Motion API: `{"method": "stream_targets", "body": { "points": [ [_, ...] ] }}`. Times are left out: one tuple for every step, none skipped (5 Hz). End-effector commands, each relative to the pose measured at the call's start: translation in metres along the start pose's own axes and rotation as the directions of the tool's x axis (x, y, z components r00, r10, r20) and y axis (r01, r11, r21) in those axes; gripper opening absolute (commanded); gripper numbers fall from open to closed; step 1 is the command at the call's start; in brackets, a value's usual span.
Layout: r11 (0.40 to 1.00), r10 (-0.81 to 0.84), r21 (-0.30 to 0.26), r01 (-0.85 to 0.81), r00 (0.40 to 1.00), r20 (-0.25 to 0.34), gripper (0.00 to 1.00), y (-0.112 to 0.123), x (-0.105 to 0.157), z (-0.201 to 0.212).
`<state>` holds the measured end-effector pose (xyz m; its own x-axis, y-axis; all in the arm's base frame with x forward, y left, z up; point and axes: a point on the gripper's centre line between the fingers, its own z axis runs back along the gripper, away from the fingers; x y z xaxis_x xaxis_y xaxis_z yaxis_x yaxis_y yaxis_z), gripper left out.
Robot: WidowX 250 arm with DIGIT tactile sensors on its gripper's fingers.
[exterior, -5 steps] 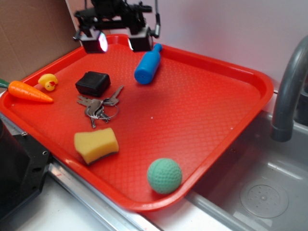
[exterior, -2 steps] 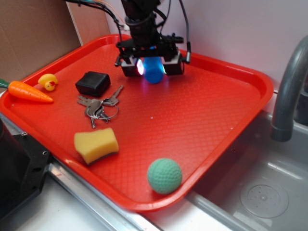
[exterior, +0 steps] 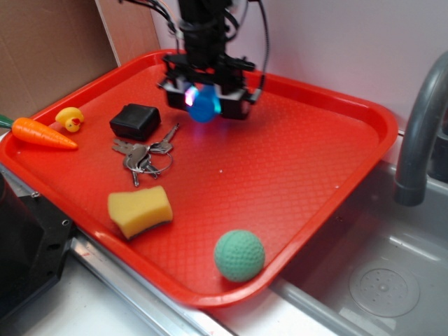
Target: Grab the blue bottle.
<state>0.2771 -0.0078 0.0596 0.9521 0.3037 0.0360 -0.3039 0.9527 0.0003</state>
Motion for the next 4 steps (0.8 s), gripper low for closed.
{"method": "stream_targets", "body": {
  "points": [
    [0.970,-0.237,-0.030,0.242,0.964,0.122,0.00,0.005,-0.091,0.118],
    [0.973,-0.170,-0.137,0.184,0.980,0.103,0.00,0.028,-0.131,0.156],
    [0.971,-0.154,-0.168,0.170,0.983,0.099,0.00,0.039,-0.133,0.176],
    [0.976,-0.151,-0.152,0.159,0.987,0.063,0.00,0.041,-0.119,0.163]
  ]
}}
